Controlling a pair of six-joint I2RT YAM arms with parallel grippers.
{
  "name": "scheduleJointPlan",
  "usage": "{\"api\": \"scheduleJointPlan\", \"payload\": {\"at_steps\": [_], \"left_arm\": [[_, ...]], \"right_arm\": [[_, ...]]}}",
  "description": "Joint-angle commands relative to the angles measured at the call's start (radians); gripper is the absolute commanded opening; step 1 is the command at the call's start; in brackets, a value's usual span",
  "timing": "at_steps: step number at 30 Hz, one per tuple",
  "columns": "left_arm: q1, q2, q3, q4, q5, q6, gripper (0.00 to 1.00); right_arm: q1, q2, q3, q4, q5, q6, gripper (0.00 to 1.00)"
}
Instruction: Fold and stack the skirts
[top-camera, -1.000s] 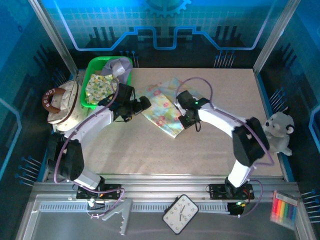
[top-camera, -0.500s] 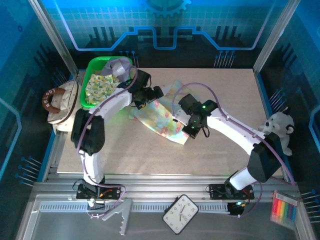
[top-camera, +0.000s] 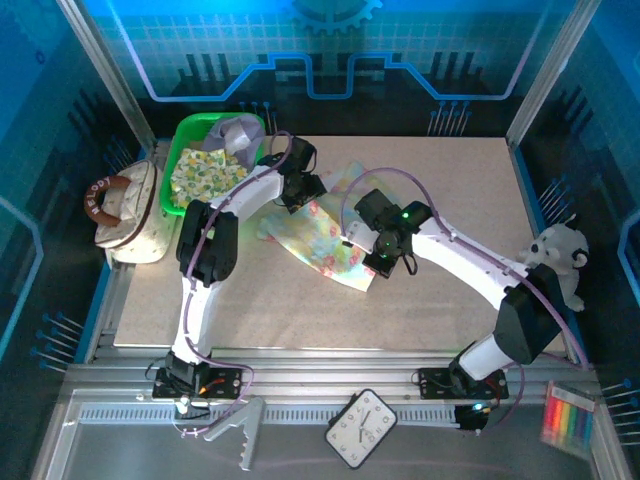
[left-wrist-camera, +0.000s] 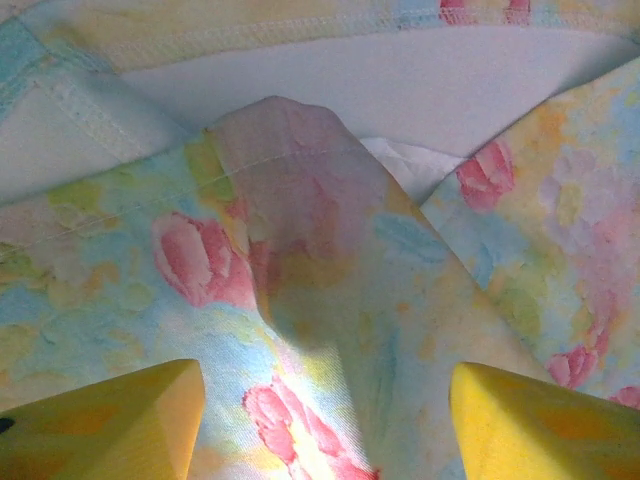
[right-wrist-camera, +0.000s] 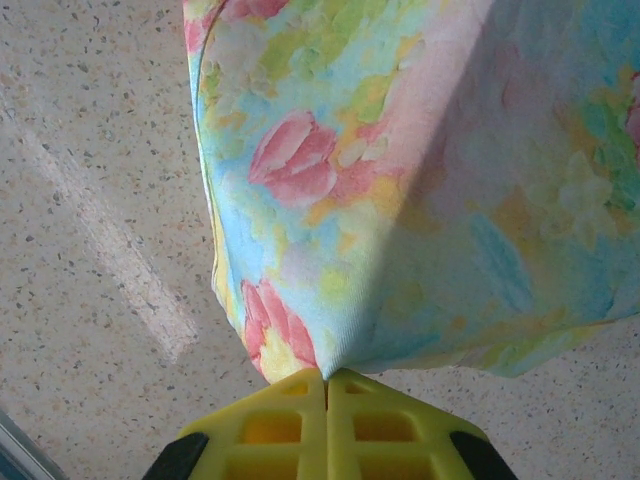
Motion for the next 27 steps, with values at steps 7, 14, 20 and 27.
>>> {"api": "scheduleJointPlan", "payload": {"at_steps": [7, 14, 20, 27], "left_arm": [[0.005, 0.050, 0.005, 0.020, 0.082, -0.066, 0.43], [0.020, 0.031, -0.035, 0.062, 0.123, -0.080, 0.14], [0.039, -0.143, -0.157, 0.174, 0.081, -0.061, 0.00], [0.037, -0.395, -0.120, 0.158, 0.065, 0.064, 0.00]], "right_arm": [[0.012, 0.003, -0.001, 0.022, -0.016, -0.020, 0.00], [0.011, -0.020, -0.012, 0.035, -0.011, -0.018, 0.00], [-0.020, -0.061, -0.010, 0.043, 0.014, -0.023, 0.00], [-0.122, -0.200, 0.087, 0.056, 0.055, -0.043, 0.00]]}}
